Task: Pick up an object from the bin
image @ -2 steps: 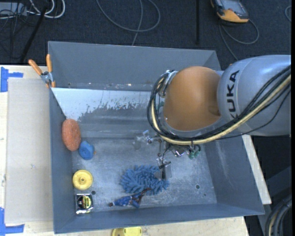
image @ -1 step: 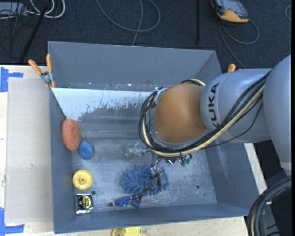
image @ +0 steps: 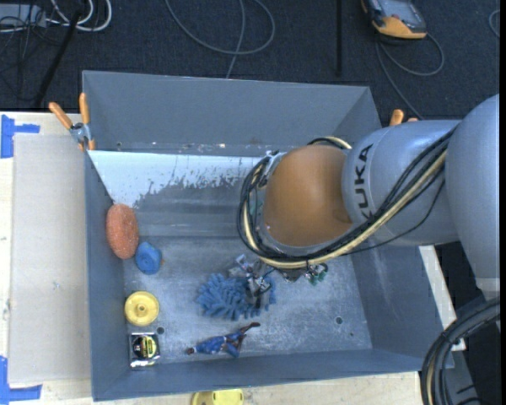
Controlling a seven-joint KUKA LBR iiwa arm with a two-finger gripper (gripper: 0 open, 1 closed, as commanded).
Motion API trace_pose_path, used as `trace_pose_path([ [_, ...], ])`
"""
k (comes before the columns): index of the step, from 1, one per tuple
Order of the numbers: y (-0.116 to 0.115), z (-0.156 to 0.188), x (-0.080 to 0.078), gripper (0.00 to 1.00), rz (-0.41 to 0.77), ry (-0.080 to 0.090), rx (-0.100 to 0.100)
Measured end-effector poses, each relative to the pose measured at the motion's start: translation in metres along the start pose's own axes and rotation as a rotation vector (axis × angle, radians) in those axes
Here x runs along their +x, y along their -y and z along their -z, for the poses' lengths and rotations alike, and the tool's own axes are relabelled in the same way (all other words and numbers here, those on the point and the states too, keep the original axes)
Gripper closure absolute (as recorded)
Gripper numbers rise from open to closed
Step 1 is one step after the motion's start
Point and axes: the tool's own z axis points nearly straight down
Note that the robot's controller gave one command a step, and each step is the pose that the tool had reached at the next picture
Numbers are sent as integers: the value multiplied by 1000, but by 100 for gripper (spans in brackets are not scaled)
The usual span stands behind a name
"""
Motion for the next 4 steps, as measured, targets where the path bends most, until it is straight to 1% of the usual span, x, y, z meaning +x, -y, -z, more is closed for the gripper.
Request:
trace_pose_path([
  [2,0,0,0,100,-2,-1,-1],
  [4,-1,8,1,100,-5,-7,-3],
])
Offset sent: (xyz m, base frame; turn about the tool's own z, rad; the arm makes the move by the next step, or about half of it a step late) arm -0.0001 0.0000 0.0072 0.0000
